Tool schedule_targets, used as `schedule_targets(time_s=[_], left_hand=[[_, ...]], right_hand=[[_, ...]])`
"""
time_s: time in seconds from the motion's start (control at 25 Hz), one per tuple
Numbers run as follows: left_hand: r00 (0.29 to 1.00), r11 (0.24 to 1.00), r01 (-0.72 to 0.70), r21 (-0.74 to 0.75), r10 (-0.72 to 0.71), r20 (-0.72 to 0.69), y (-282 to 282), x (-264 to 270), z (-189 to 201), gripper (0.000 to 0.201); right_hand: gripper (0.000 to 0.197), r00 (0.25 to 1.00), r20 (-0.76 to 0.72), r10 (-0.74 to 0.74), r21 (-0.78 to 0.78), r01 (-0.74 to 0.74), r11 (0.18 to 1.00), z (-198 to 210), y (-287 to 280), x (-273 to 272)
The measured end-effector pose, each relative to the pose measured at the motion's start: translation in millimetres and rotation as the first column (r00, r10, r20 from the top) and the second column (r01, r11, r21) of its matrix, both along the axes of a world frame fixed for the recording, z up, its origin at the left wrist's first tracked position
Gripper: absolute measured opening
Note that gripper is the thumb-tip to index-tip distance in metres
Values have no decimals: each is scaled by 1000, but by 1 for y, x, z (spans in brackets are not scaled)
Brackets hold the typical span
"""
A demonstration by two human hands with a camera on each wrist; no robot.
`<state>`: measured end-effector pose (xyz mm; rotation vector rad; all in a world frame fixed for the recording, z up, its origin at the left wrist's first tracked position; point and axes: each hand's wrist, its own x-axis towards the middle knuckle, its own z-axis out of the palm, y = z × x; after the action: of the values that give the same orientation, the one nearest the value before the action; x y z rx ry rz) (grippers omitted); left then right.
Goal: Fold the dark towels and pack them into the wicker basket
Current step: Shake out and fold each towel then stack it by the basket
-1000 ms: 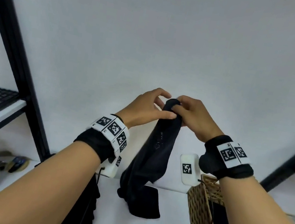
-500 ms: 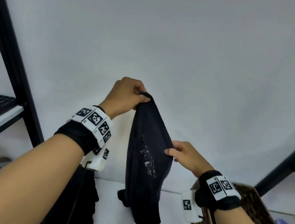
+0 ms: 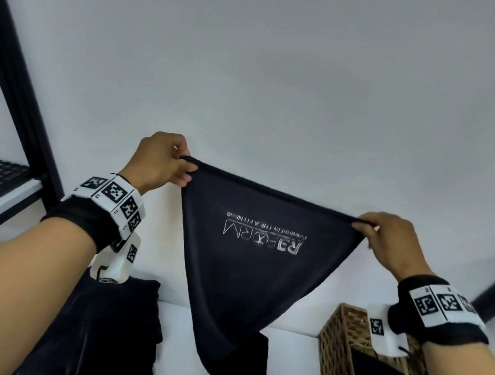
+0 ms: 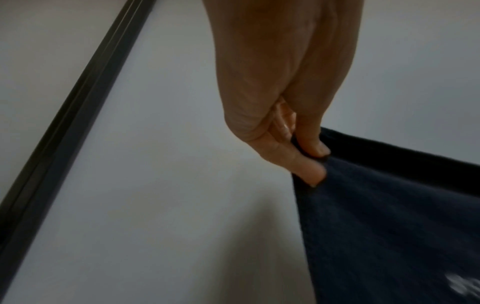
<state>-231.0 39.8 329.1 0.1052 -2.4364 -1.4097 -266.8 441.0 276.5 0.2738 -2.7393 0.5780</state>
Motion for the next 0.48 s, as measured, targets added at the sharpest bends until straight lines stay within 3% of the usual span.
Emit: schedule_targets(time_s=[0.08, 0.16, 0.32, 0.48], left_hand=[[989, 993, -69, 95, 81, -123, 2, -8, 12, 22], [958, 979, -88, 186, 134, -252, 2, -10, 36, 24], [887, 952, -19, 306, 157, -433, -7, 6, 97, 21], [842, 954, 71, 290, 98, -530, -11, 44, 129, 20]], right_hand=[[9, 994, -110, 7, -281, -38, 959, 36, -10, -12], [12, 972, -234, -8, -485, -110, 867, 85, -18, -16], [14, 890, -454, -44, -611, -274, 743, 180, -27, 7], [13, 842, -537, -52, -620, -351, 702, 217, -27, 54]])
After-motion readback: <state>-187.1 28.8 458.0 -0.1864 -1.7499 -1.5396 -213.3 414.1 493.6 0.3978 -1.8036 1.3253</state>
